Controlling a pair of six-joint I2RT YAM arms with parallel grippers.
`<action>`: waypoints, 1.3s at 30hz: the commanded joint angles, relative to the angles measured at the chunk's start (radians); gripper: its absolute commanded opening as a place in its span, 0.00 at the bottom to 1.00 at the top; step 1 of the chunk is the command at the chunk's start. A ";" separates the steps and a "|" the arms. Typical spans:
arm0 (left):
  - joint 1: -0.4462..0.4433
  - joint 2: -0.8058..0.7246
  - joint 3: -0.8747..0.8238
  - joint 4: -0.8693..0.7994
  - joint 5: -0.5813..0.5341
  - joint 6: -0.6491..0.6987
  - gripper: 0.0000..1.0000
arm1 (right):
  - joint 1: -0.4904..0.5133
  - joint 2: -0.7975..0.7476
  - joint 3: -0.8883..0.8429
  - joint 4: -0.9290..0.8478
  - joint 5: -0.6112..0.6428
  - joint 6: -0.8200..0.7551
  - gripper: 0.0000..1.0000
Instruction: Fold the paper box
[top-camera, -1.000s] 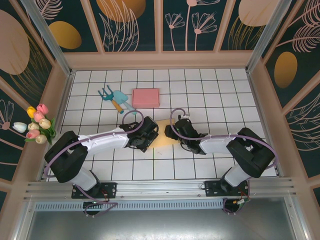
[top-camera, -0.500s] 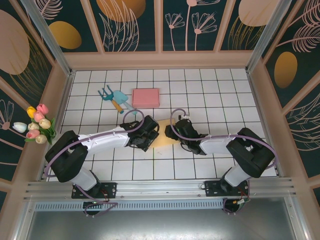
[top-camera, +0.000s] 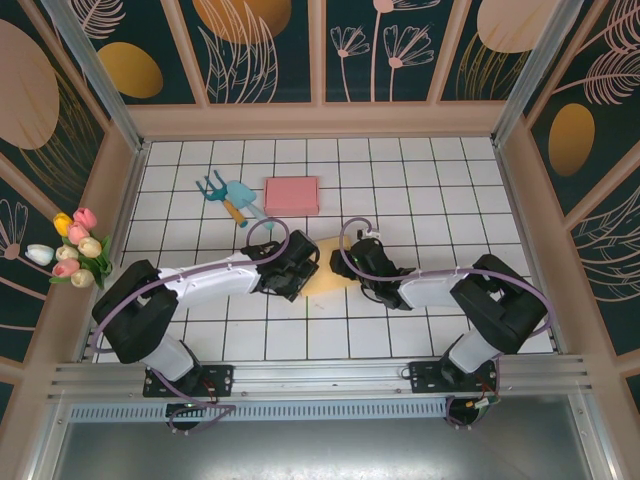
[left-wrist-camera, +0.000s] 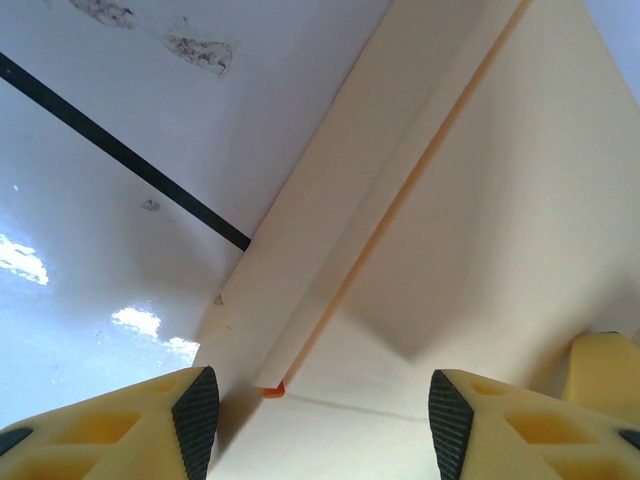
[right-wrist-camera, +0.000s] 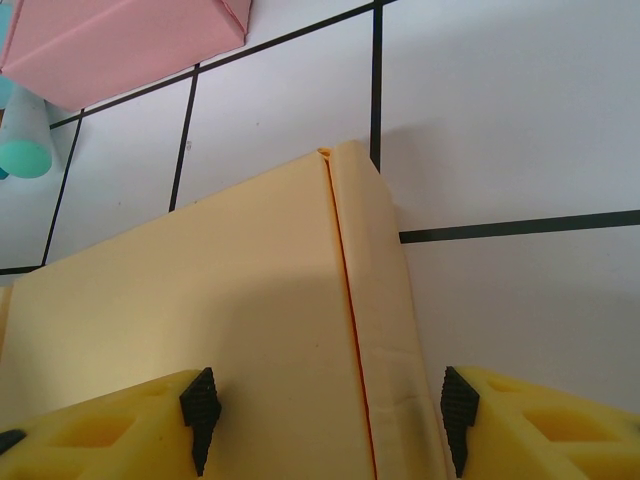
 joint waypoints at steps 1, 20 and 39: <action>-0.006 0.020 -0.013 0.039 -0.003 -0.021 0.59 | 0.013 0.012 -0.027 -0.026 -0.001 -0.011 0.64; -0.005 0.028 -0.069 0.070 -0.033 -0.029 0.57 | 0.016 -0.036 -0.045 -0.038 0.011 -0.013 0.65; -0.005 0.044 -0.069 0.068 -0.046 -0.028 0.53 | 0.017 -0.102 -0.051 -0.093 0.056 -0.034 0.68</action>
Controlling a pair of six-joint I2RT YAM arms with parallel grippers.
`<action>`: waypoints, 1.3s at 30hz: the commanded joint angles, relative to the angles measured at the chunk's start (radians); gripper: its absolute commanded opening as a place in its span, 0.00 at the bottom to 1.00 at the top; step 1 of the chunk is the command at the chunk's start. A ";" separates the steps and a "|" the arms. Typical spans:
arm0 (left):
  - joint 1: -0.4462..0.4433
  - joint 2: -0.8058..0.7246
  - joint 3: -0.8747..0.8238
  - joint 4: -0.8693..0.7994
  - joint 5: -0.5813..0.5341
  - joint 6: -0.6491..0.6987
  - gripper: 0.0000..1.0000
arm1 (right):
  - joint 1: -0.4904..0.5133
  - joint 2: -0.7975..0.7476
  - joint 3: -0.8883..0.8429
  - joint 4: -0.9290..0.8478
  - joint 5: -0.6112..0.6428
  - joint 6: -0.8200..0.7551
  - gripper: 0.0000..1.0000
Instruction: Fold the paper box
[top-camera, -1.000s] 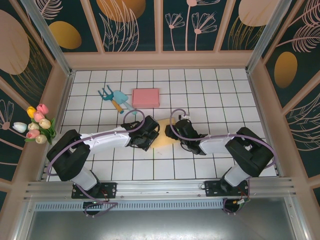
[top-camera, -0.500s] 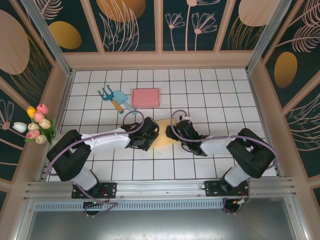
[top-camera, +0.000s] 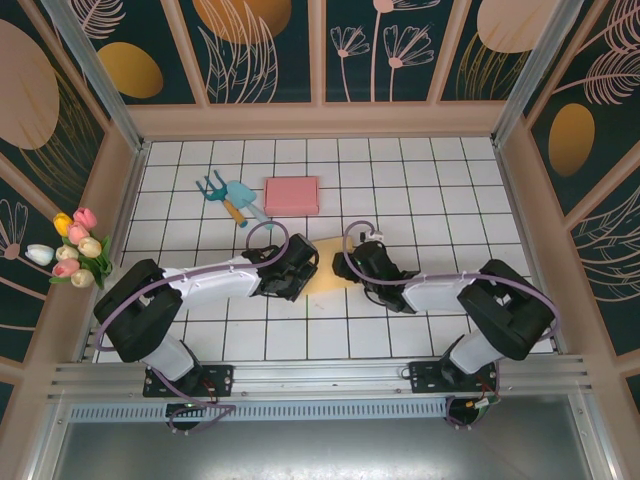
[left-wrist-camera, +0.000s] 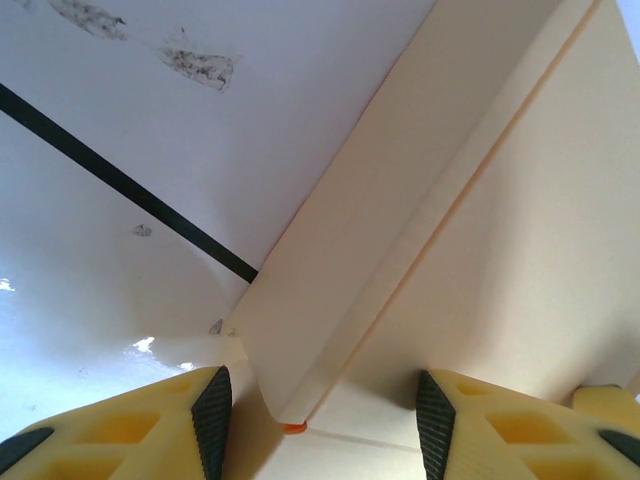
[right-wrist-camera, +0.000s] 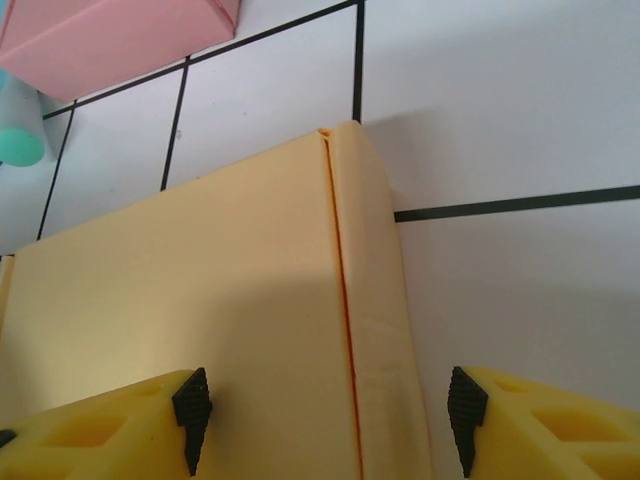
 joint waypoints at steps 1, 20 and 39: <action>-0.005 0.034 -0.028 -0.012 -0.019 -0.012 0.53 | 0.012 -0.049 -0.016 -0.067 0.044 -0.027 0.68; -0.005 0.036 -0.029 -0.017 -0.023 -0.019 0.53 | 0.047 -0.166 -0.074 -0.121 0.035 -0.038 0.62; -0.006 0.039 -0.028 -0.020 -0.034 -0.022 0.53 | 0.073 -0.209 -0.138 -0.074 -0.050 -0.047 0.48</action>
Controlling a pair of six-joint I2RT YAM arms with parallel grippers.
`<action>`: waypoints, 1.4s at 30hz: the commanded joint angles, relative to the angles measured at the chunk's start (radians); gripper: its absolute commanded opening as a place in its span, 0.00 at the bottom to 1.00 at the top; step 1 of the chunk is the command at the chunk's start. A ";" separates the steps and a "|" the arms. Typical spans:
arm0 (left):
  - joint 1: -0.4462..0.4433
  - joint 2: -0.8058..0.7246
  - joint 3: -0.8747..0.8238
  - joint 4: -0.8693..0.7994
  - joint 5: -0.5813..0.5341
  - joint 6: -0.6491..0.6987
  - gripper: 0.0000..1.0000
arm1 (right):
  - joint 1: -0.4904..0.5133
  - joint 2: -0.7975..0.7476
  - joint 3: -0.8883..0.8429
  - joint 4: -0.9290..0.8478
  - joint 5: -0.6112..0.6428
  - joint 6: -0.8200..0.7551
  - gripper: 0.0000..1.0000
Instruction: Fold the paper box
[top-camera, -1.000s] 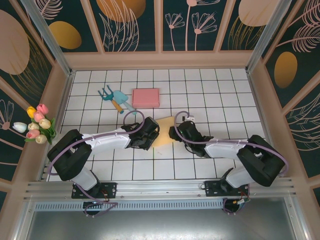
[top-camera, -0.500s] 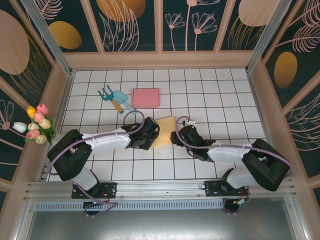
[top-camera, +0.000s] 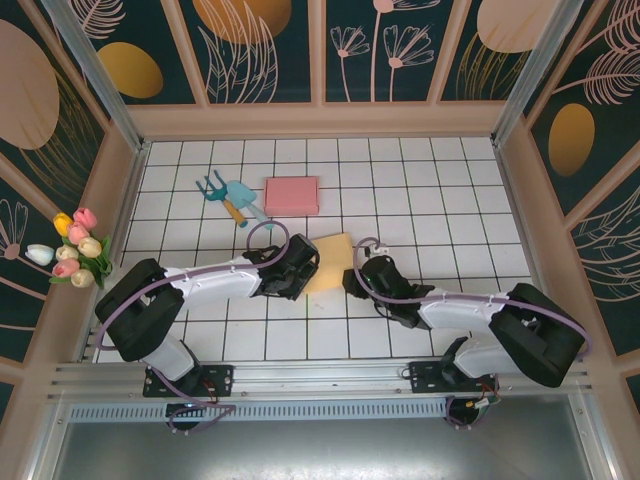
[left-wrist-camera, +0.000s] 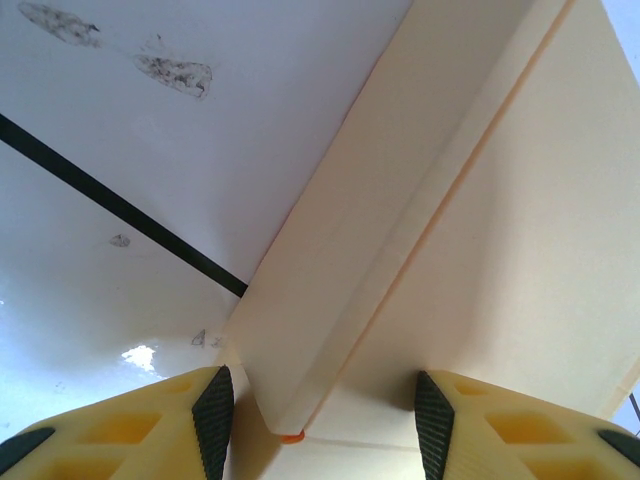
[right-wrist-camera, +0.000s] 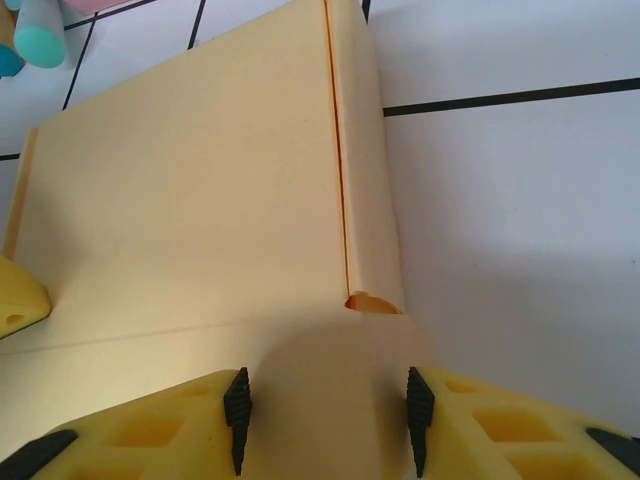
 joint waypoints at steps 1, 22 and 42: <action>-0.003 0.033 -0.022 -0.051 -0.020 -0.023 0.53 | 0.012 -0.016 -0.023 0.021 -0.032 -0.004 0.48; -0.002 0.041 -0.024 -0.058 -0.039 -0.021 0.54 | 0.016 -0.008 -0.084 0.132 -0.035 0.005 0.44; -0.002 0.077 0.023 -0.129 -0.065 0.011 0.54 | 0.047 -0.011 -0.145 0.249 -0.025 0.005 0.43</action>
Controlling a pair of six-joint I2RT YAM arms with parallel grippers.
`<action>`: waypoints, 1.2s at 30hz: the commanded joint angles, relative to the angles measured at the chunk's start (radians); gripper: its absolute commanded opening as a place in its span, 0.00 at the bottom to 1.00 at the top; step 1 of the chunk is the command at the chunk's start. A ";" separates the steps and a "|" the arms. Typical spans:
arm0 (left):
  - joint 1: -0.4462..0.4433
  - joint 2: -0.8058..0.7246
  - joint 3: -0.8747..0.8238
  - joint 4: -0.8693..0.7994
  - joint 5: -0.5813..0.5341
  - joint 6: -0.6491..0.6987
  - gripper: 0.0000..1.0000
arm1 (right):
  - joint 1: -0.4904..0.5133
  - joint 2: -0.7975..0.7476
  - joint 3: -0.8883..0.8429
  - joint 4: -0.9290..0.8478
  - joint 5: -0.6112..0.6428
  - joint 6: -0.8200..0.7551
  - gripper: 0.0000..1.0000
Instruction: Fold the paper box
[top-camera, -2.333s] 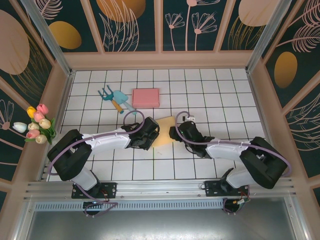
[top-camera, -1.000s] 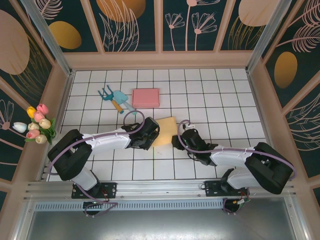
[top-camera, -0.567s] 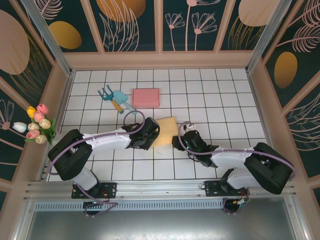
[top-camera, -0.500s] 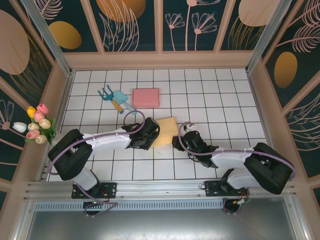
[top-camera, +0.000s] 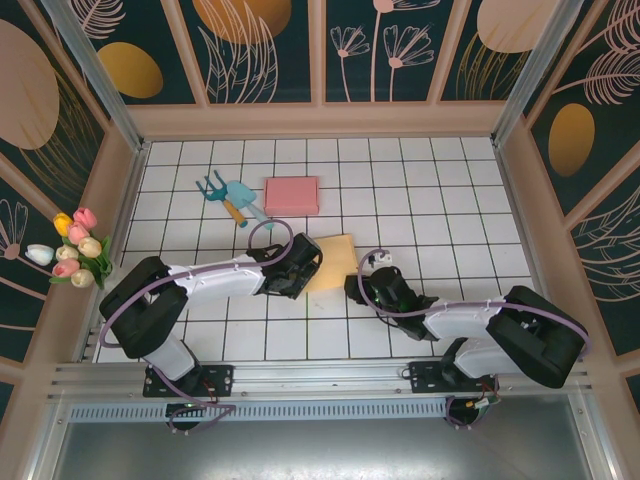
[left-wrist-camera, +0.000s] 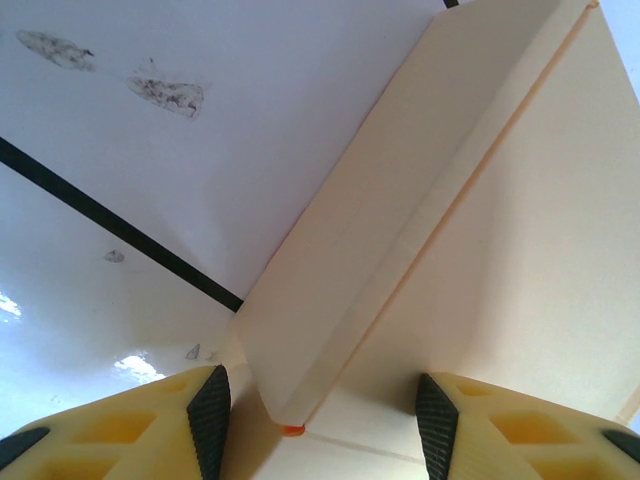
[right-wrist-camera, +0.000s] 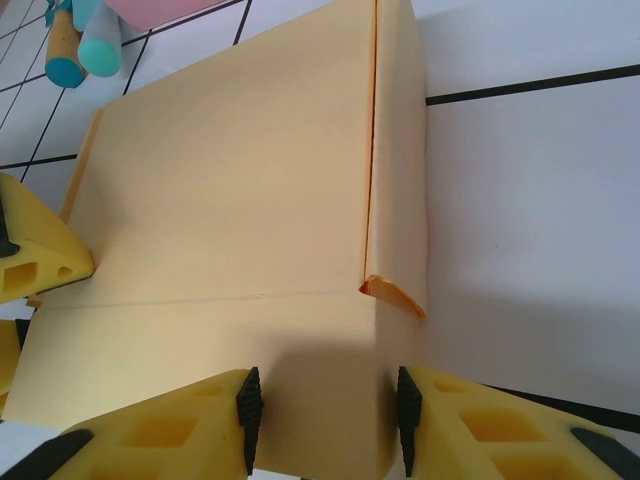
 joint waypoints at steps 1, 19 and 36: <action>0.004 0.052 -0.011 -0.096 -0.031 0.003 0.54 | 0.024 -0.001 -0.017 0.021 -0.021 0.003 0.43; 0.004 0.080 0.005 -0.127 -0.064 0.040 0.55 | 0.036 0.074 -0.075 0.183 0.017 -0.029 0.41; 0.003 0.155 0.056 -0.190 -0.152 0.124 0.55 | 0.048 0.196 -0.113 0.333 0.075 -0.075 0.38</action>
